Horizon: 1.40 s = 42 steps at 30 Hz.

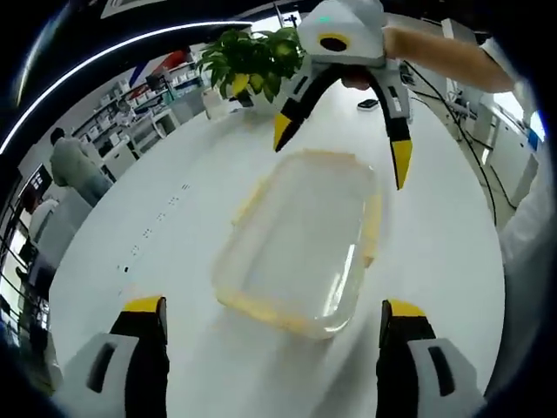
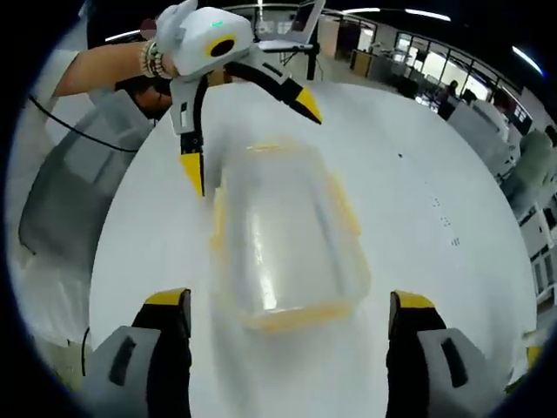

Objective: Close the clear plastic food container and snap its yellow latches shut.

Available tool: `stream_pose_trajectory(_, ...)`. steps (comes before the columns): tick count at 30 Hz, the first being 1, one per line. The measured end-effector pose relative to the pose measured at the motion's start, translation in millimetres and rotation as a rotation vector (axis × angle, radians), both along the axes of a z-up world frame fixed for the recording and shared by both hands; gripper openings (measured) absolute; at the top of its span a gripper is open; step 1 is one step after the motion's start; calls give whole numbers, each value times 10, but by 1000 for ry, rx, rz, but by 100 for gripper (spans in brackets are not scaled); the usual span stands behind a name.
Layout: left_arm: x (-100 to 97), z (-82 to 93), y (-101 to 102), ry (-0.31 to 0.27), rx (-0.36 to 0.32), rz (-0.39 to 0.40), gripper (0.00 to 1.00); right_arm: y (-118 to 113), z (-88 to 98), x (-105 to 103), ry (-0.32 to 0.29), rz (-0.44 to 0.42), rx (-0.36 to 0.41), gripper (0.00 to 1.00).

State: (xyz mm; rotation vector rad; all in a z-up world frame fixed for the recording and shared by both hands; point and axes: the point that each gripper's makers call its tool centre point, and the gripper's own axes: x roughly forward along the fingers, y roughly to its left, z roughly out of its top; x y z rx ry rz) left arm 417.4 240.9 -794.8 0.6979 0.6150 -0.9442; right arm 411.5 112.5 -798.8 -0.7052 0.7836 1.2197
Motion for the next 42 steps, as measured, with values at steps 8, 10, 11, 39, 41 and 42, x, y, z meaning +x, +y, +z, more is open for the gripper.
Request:
stream_pose_trajectory(8, 41, -22, -94, -14, -8, -20, 96, 61, -107, -15, 42, 2, 38, 72)
stream_pose_trajectory(10, 28, -31, -125, -10, -12, -28, 89, 68, -118, -6, 29, -3, 40, 72)
stream_pose_trajectory(11, 7, -38, -151, -11, -10, -42, 83, 70, -111, -7, 29, -3, 42, 72)
stream_pose_trajectory(39, -285, -87, 616, 8, 102, -67, 73, 830, -112, -307, 35, 13, 67, 71)
stream_pose_trajectory(41, -317, -86, 728, 11, 109, -65, 73, 940, -110, -342, 35, 14, 69, 71)
stream_pose_trajectory(42, -325, -88, 773, 14, 113, -64, 73, 986, -110, -357, 36, 15, 71, 71)
